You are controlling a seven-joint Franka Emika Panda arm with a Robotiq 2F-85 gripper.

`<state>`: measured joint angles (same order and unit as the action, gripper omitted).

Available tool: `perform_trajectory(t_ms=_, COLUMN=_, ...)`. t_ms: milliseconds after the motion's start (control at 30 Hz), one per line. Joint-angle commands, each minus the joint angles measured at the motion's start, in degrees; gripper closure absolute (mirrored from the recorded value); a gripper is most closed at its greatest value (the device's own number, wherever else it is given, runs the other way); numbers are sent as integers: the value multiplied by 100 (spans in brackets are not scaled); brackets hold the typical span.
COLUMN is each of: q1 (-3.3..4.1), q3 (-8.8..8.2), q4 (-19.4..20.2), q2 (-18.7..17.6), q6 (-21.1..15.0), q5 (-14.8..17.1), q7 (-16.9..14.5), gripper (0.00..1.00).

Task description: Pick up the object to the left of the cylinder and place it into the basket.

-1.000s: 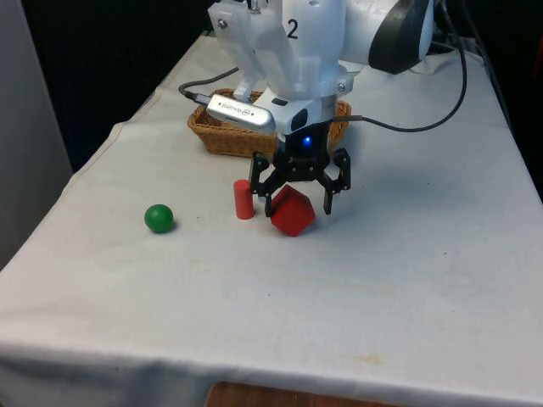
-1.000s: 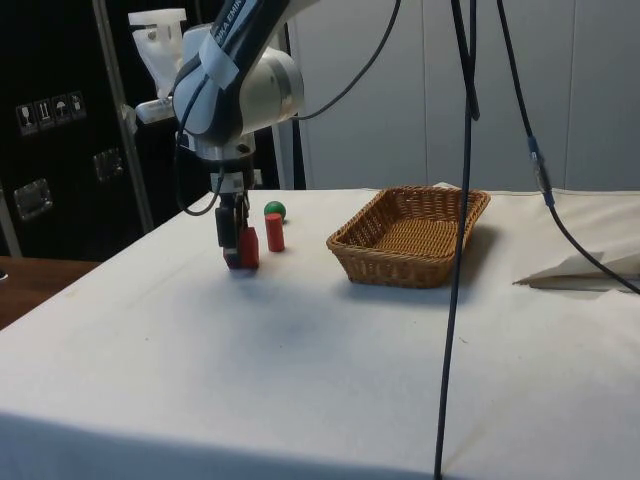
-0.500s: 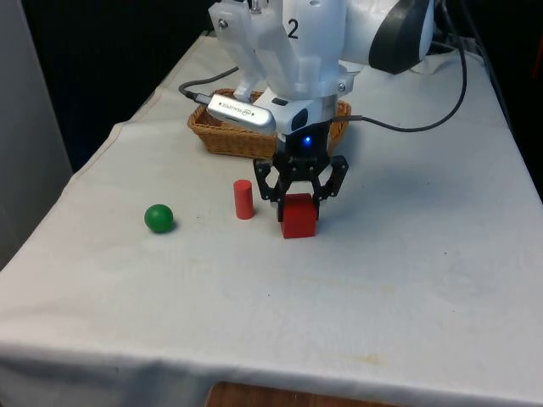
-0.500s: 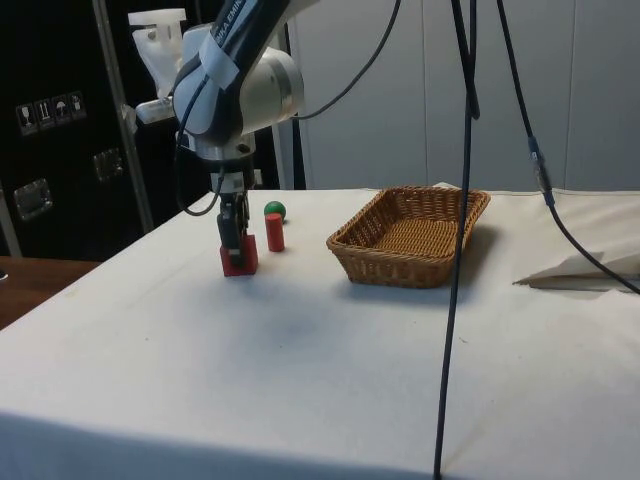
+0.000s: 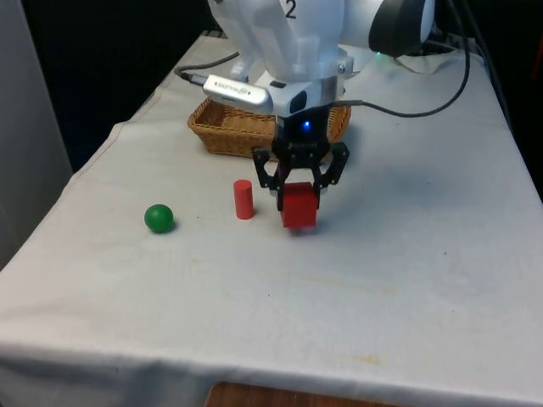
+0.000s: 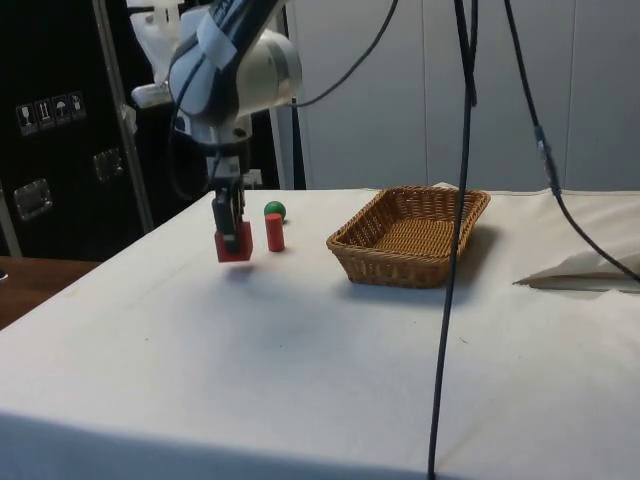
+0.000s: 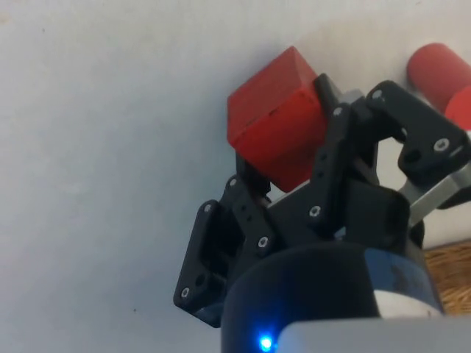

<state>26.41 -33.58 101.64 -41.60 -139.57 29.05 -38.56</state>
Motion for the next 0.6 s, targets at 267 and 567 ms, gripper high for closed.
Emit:
perform_trajectory(t_ms=267, q1=149, q3=-201, q4=138, q2=407, q6=206, q5=-155, q7=46, gripper=100)
perform_trajectory(t_ms=567, q1=229, q3=-315, q4=212, q2=722, q6=367, q5=-309, q7=80, gripper=100)
